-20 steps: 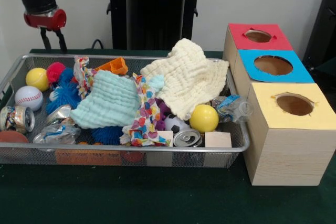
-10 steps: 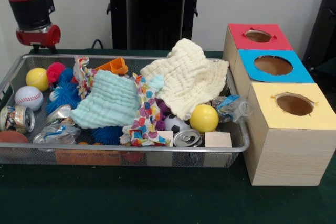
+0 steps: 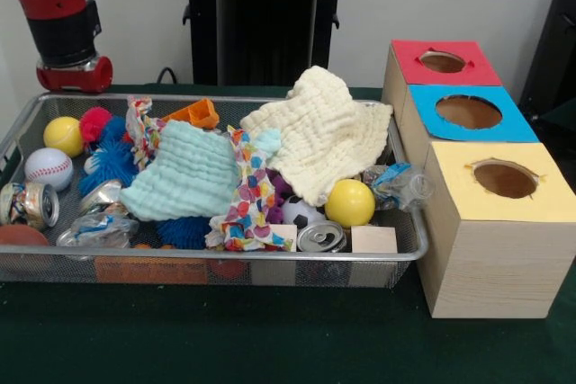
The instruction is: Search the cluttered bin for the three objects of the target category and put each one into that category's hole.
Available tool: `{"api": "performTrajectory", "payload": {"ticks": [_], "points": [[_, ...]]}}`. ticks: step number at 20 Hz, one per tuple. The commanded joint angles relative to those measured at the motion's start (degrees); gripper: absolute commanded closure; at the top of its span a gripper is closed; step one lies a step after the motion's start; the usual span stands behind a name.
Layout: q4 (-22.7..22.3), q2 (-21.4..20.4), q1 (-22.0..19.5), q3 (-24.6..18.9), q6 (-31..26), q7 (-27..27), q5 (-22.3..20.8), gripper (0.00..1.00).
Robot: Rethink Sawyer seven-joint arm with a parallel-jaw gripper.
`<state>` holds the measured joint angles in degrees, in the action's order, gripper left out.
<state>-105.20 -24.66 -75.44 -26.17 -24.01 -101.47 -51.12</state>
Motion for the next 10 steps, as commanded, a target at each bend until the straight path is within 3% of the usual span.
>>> {"api": "performTrajectory", "payload": {"ticks": [1,7,10], "points": [[7.07,8.41,4.00,1.05,2.40,3.00,-4.98,0.00],[-0.56,-4.36,3.56,-1.24,-4.32,5.98,0.66,0.00],[0.07,-4.90,2.94,-2.36,-4.62,7.18,1.38,0.00]]}}
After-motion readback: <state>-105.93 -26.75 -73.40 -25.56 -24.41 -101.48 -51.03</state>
